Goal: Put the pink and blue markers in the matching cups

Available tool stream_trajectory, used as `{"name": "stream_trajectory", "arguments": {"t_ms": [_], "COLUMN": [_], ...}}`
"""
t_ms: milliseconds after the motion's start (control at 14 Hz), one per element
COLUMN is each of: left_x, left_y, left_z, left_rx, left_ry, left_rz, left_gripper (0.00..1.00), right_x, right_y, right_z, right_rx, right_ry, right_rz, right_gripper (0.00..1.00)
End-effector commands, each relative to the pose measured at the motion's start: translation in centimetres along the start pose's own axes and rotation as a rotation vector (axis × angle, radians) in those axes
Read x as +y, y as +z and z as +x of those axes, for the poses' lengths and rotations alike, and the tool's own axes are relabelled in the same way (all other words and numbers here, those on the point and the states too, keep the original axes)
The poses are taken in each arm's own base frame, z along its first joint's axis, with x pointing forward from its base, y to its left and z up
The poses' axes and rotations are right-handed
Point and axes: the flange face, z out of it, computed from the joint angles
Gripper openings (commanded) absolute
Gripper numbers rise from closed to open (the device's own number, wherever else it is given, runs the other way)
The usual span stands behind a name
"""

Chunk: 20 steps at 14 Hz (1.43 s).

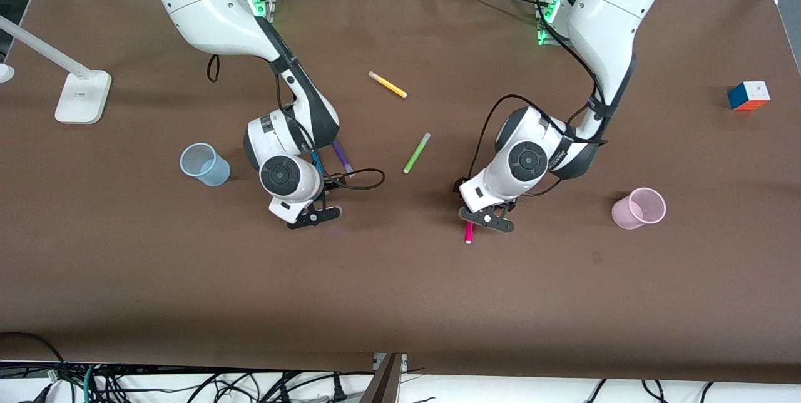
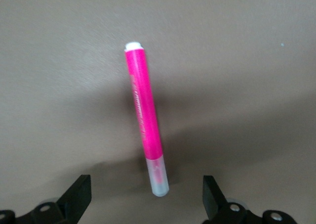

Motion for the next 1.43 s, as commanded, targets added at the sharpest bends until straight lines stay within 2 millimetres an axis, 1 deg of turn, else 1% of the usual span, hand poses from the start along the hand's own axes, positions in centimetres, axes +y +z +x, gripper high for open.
{"name": "stream_trajectory", "arguments": {"t_ms": [0, 71, 143, 214, 357, 429, 500, 571, 643, 714, 786, 857, 929, 1000, 1071, 1143, 1214, 1286, 1357], "left_x": [0.7, 0.7, 0.7, 0.7, 0.7, 0.6, 0.5, 0.3, 0.0, -0.4, -1.0, -2.0, -3.0, -4.4, -6.6, -8.6, -10.8, -13.4, -15.4], "left_y": [1.0, 1.0, 1.0, 1.0, 1.0, 1.2, 1.2, 1.2, 0.5, -0.5, -2.0, -4.2, -6.4, -8.4, -10.1, -11.6, -12.6, -13.5, -14.4], "left_z": [0.2, 0.2, 0.2, 0.2, 0.2, 0.2, 0.2, 0.2, 0.3, 0.4, 0.5, 0.5, 0.3, 0.0, -0.4, -0.9, -1.6, -2.4, -2.9], "left_rx": [0.007, 0.014, 0.014, 0.014, 0.014, 0.011, 0.011, 0.007, 0.010, 0.010, -0.010, -0.026, -0.047, -0.069, -0.102, -0.137, -0.181, -0.241, -0.299], "left_ry": [0.039, 0.042, 0.042, 0.042, 0.043, 0.043, 0.043, 0.040, 0.037, 0.028, 0.021, 0.007, 0.009, 0.028, 0.045, 0.069, 0.098, 0.131, 0.162], "left_rz": [0.027, 0.029, 0.029, 0.029, 0.029, 0.030, 0.030, 0.030, 0.031, 0.034, 0.047, 0.063, 0.075, 0.079, 0.079, 0.077, 0.070, 0.052, 0.032], "left_gripper": [0.81, 0.64, 0.41, 0.27, 0.25, 0.25, 0.19, 0.10, 0.04, 0.03, 0.02, 0.02, 0.02, 0.02, 0.02, 0.03, 0.03, 0.04, 0.05], "right_x": [-0.1, -0.3, -0.2, -0.2, -0.4, -0.4, -0.4, -0.4, 0.0, 0.7, 2.4, 4.6, 7.3, 8.9, 9.4, 10.5, 11.6, 13.2, 14.8], "right_y": [0.8, 1.2, 1.5, 1.6, 1.3, 0.8, 0.1, -0.8, -2.4, -4.2, -6.3, -8.5, -10.7, -12.3, -14.4, -16.4, -17.8, -19.3, -20.2], "right_z": [-0.2, -0.3, -0.3, -0.3, -0.4, -0.4, -0.4, -0.3, -0.2, -0.3, -0.5, -0.9, -1.4, -2.3, -3.4, -4.4, -5.4, -6.2, -6.9], "right_rx": [0.014, 0.022, 0.034, 0.039, 0.038, 0.042, 0.049, 0.063, 0.085, 0.094, 0.091, 0.083, 0.069, 0.043, 0.027, 0.022, 0.011, 0.010, 0.022], "right_ry": [0.017, 0.015, 0.016, 0.014, 0.002, -0.003, -0.007, -0.019, -0.055, -0.113, -0.191, -0.290, -0.398, -0.499, -0.588, -0.648, -0.708, -0.780, -0.859], "right_rz": [0.005, 0.005, 0.008, 0.007, 0.006, 0.006, 0.007, 0.007, 0.009, 0.007, 0.007, 0.008, 0.016, 0.033, 0.053, 0.058, 0.067, 0.082, 0.114], "right_gripper": [0.47, 0.47, 0.47, 0.36, 0.04, 0.00, 0.00, 0.00, 0.00, 0.00, 0.00, 0.00, 0.00, 0.00, 0.00, 0.00, 0.00, 0.00, 0.00]}}
